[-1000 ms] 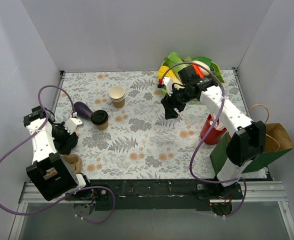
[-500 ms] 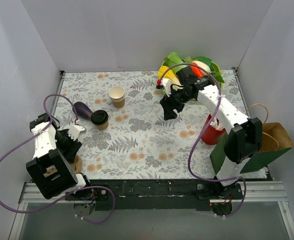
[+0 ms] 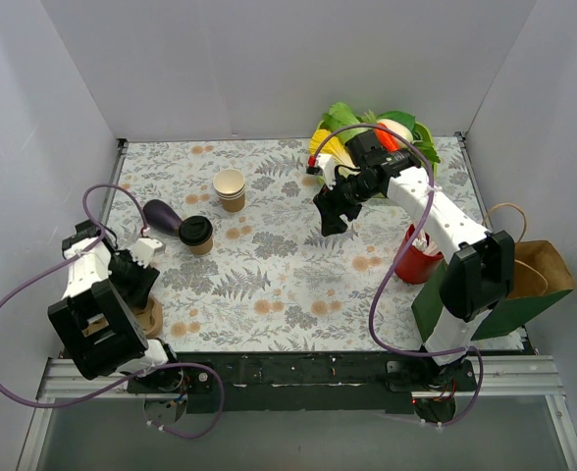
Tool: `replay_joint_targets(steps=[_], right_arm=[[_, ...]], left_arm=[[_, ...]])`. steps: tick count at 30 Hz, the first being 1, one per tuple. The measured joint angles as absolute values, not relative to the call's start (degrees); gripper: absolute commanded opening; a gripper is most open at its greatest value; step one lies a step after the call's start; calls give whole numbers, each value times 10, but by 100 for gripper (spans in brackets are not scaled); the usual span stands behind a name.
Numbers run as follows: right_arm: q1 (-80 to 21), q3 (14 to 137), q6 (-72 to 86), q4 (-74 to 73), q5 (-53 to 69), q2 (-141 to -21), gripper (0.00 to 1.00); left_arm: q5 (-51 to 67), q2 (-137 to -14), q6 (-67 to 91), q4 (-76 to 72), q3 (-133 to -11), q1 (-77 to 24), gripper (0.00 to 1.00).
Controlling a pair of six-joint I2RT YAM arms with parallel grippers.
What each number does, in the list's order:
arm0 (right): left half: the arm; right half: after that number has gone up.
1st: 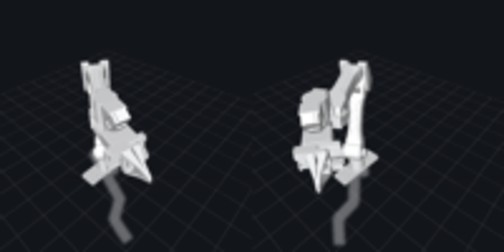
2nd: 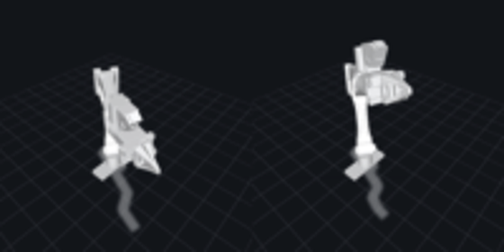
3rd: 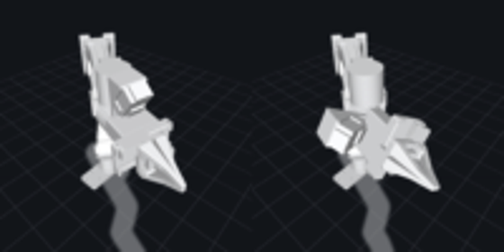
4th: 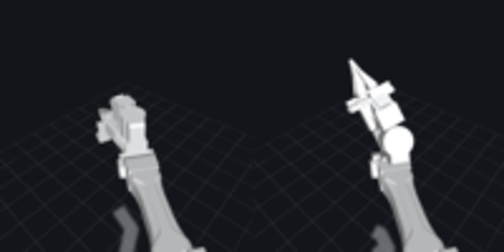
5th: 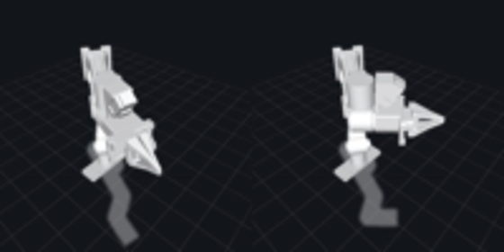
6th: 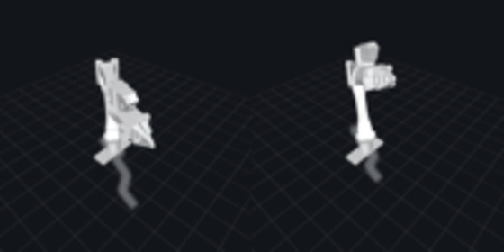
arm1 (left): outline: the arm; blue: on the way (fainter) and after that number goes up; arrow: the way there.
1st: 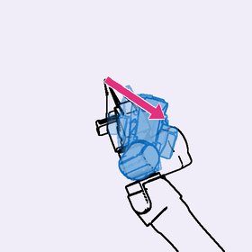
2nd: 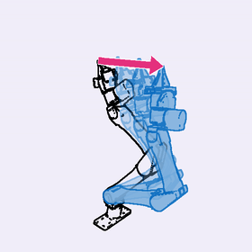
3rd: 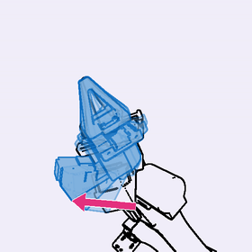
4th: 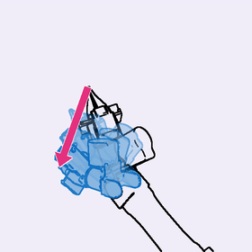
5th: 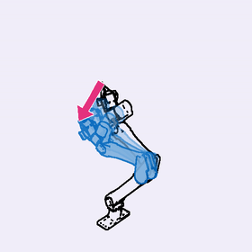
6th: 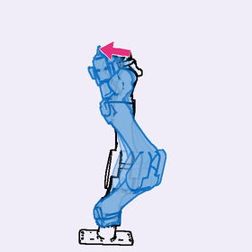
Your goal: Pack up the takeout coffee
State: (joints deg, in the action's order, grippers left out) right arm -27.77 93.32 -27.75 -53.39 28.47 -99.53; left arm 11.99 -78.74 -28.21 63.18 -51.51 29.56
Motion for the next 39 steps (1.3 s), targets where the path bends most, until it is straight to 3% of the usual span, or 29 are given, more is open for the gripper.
replay_joint_targets(steps=[6,9,14,17,22,32,39], right_arm=[[-279,933,-274,-533,284,-995,75],[-279,933,-272,-531,284,-995,75],[-281,933,-272,-527,285,-995,75],[-282,933,-272,-525,285,-995,75],[-282,933,-272,-525,286,-996,75],[-282,933,-272,-525,288,-1007,75],[-282,927,-272,-524,287,-1007,75]], left_arm=[[140,-797,-219,611,-544,296,58],[151,-797,-201,611,-552,296,70],[180,-793,-226,671,-566,296,75],[210,-785,-241,728,-615,296,74],[220,-754,-268,743,-684,295,63],[89,-735,-393,768,-587,297,53],[19,-732,-446,771,-562,299,54]])
